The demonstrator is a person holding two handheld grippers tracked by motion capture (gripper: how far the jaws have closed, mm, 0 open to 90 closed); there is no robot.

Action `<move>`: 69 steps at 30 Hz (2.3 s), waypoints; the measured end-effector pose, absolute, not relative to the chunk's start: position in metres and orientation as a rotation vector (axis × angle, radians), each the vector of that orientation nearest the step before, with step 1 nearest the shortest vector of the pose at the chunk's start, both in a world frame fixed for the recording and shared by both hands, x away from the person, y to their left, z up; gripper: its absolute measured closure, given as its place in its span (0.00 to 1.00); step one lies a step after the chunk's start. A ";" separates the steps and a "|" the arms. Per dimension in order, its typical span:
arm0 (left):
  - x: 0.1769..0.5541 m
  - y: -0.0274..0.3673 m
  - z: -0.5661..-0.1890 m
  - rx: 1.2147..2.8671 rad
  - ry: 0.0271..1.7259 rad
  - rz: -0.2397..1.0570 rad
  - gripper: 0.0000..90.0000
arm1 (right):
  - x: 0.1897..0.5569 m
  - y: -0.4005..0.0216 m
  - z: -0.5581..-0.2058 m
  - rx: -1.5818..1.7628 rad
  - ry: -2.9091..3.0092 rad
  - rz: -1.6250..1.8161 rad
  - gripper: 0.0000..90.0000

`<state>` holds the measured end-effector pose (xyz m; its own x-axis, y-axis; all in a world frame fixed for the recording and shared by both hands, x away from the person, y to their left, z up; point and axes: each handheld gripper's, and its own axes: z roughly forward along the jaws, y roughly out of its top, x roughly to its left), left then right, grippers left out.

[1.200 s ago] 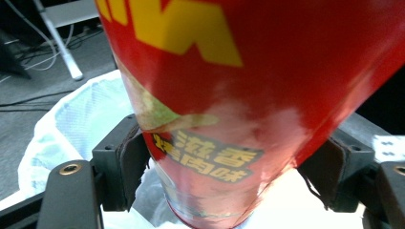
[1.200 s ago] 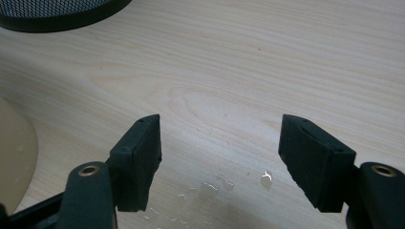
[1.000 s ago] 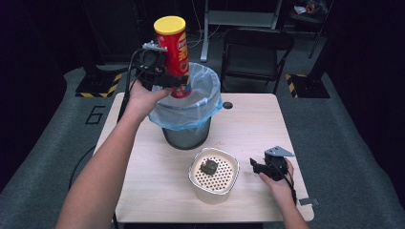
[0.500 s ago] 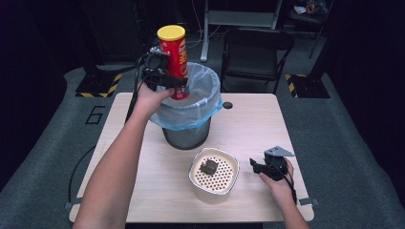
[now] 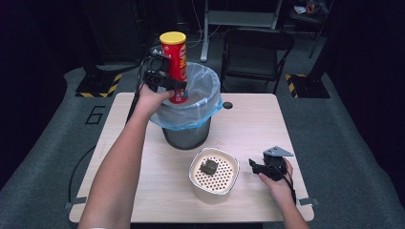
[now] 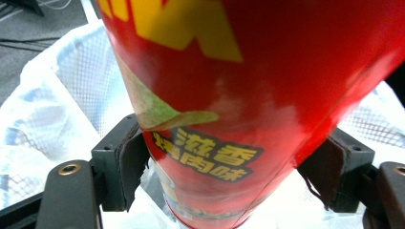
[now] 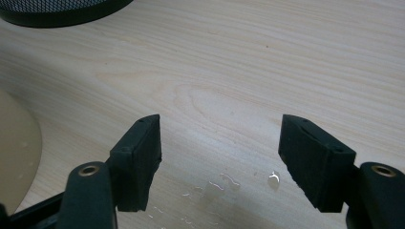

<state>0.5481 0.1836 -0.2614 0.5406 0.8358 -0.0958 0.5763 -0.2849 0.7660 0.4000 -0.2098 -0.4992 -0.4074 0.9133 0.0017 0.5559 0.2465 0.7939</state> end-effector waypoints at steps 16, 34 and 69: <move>0.550 0.185 -0.269 2.001 1.171 0.465 0.18 | 0.400 -0.210 -0.499 1.318 2.066 1.014 0.34; 0.521 0.208 -0.246 2.012 1.101 0.456 0.23 | 0.399 -0.209 -0.499 1.347 2.053 1.033 0.34; 0.422 0.279 -0.301 1.950 1.028 0.362 0.28 | 0.399 -0.211 -0.500 1.359 2.050 1.010 0.34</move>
